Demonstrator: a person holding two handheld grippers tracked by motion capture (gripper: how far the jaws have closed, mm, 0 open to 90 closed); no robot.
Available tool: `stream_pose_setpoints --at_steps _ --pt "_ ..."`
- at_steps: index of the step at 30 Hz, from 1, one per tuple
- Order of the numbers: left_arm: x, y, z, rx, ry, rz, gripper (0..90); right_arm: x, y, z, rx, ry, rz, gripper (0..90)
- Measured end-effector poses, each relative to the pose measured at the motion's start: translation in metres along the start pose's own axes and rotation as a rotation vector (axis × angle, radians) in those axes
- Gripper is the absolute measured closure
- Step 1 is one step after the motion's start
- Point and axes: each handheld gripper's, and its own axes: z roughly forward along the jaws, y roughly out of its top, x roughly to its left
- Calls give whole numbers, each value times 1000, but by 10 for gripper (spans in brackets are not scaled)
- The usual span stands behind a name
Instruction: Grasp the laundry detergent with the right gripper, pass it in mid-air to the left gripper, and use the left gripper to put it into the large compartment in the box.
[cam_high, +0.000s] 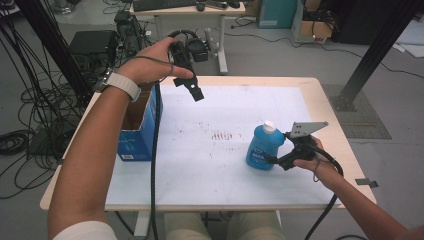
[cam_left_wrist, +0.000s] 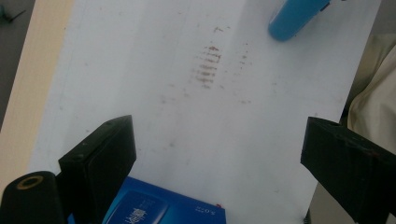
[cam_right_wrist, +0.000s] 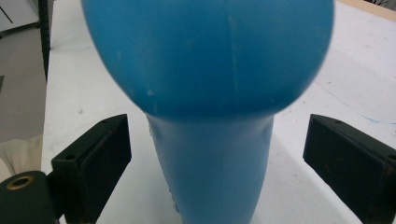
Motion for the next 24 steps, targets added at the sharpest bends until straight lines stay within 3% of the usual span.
stream_pose_setpoints --at_steps 24 --pt "1 -3 0 -8 -3 -9 106 0 -2 7 2 3 4 112"
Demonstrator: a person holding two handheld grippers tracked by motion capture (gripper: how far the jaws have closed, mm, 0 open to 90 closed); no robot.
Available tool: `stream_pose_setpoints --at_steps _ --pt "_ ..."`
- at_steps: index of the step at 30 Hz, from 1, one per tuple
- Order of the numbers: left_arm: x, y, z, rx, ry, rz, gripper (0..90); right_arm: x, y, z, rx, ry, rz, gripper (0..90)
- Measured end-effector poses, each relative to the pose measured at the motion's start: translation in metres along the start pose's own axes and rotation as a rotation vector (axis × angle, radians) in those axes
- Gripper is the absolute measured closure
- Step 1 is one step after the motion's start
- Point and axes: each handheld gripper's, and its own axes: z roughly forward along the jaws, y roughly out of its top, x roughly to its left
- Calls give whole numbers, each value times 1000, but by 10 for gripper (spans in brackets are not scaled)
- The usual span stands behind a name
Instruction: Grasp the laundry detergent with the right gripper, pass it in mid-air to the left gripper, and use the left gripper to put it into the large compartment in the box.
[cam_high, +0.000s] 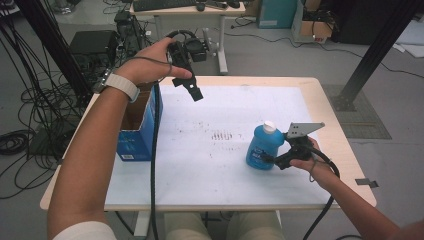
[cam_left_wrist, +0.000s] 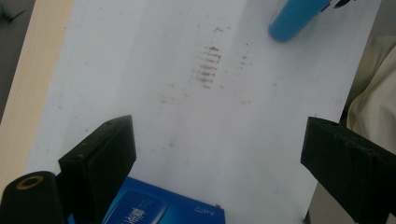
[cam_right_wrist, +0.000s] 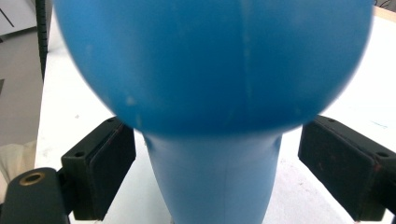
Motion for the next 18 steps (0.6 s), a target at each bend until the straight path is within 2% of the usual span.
stream_pose_setpoints --at_steps 17,18 --pt "0 1 0 3 -1 -1 107 0 -2 4 -35 -2 0 149" --pt "0 1 0 4 0 -2 106 -1 -2 4 -43 0 -15 149"
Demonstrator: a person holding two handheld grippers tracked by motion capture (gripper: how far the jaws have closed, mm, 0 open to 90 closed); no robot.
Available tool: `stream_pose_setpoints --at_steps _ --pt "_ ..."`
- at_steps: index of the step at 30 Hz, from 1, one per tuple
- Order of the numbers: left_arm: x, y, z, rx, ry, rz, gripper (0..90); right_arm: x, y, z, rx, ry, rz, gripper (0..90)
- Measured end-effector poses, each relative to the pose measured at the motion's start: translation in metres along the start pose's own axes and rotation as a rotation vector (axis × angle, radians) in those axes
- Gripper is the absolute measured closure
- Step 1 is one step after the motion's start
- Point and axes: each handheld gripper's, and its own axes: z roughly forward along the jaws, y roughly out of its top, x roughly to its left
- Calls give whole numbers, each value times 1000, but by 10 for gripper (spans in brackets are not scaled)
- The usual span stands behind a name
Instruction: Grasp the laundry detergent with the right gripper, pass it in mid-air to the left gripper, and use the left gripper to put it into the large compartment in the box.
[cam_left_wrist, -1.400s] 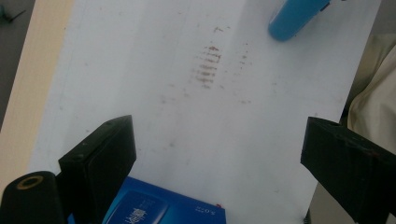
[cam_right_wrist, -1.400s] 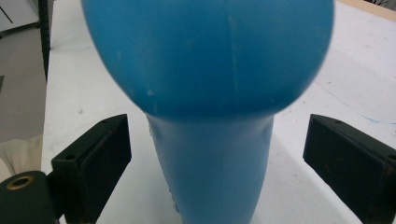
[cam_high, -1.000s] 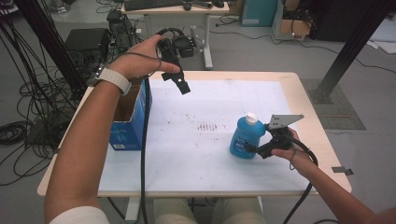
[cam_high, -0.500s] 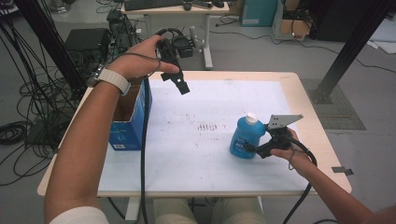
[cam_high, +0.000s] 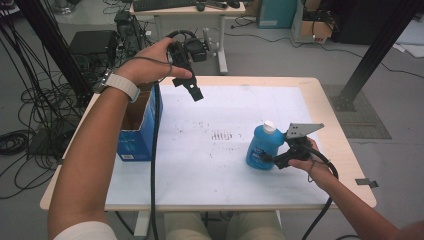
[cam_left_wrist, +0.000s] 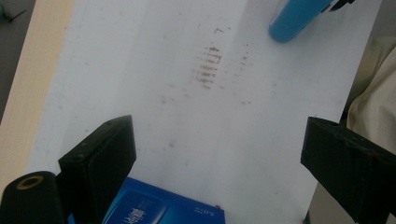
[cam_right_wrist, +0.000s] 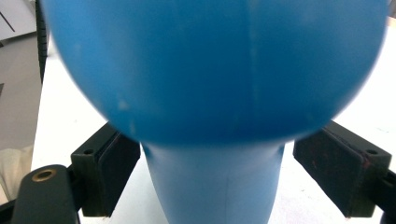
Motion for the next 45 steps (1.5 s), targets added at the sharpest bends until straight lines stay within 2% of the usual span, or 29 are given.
stream_pose_setpoints --at_steps 2,7,8,14,18,23,25,29,30,31,32,36,38,40,41,43,45 --pt "0 0 0 -1 1 0 106 1 0 0 2 -2 15 154" --pt "0 0 0 1 0 -2 107 1 -2 3 -19 -5 16 158" --pt "0 0 0 1 -1 -1 106 2 -2 3 -15 -7 32 160" --pt "0 0 0 -1 0 -3 106 1 -3 7 -39 -5 -4 174" --pt "1 -1 0 -3 2 -3 106 1 -3 7 -43 -7 0 194" --pt "1 -1 1 0 0 -7 107 1 -3 9 -51 -2 -17 219" --pt "1 -1 1 1 -1 -7 107 2 -3 8 -43 -6 6 233" --pt "1 -1 2 -4 0 -6 107 2 -4 11 -52 2 -4 249" --pt "1 -1 2 -4 0 -8 107 1 -4 10 -41 4 -23 255" --pt "1 -1 2 -4 0 -8 107 2 -5 11 -51 3 -11 264" --pt "1 -1 2 -4 0 -8 107 1 -5 10 -45 5 -25 269" --pt "1 -1 2 -5 -1 -9 107 0 -5 10 -47 3 -30 287" --pt "1 -1 2 -4 -1 -7 107 1 -5 11 -46 5 -23 311" --pt "1 -1 3 -3 0 -7 107 1 -5 12 -58 9 -42 325" --pt "1 -1 3 -1 -1 -8 107 1 -5 11 -45 10 -43 338" --pt "1 -1 3 -1 -1 -11 107 2 -5 12 -51 14 -34 360" --pt "1 -1 3 -2 -1 -13 107 2 -6 12 -61 24 -48 401"
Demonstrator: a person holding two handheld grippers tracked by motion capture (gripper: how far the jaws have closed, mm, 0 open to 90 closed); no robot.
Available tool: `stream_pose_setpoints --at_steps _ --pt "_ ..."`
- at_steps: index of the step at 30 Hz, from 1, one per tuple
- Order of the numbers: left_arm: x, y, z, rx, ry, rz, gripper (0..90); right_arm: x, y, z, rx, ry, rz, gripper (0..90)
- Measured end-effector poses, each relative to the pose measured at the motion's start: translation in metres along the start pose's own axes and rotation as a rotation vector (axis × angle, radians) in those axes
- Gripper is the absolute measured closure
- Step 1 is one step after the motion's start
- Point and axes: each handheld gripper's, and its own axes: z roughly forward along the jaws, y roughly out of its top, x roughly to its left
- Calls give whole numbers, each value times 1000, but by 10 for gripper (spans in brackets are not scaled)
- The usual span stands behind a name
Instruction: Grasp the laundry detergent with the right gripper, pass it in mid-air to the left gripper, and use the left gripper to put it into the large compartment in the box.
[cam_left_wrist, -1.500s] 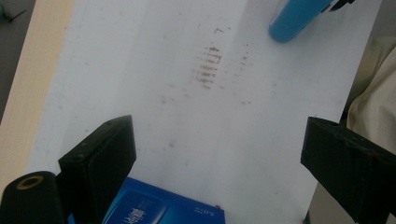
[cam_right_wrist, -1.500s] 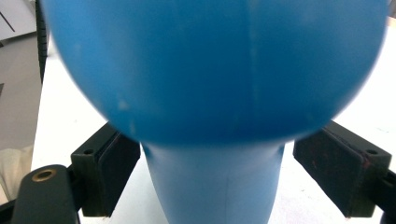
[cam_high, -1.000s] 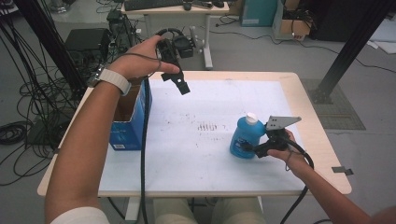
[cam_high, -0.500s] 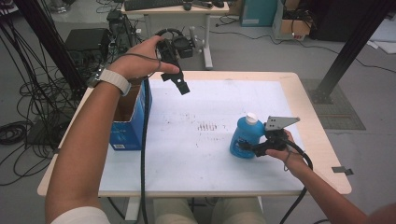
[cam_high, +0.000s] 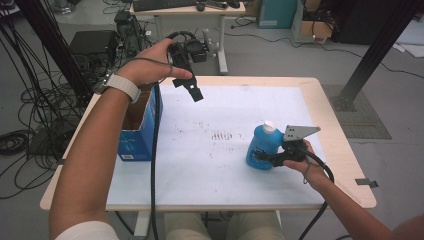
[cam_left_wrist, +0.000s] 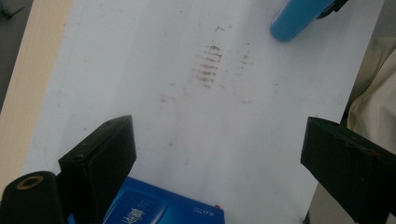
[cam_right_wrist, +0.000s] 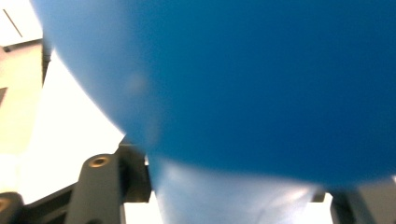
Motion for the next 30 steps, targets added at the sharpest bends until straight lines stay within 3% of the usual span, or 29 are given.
stream_pose_setpoints --at_steps 12,30 --pt "0 0 0 2 1 1 108 -1 -1 0 -9 9 -13 411" --pt "-2 1 -1 -1 2 6 113 2 -2 0 -11 -4 3 417"
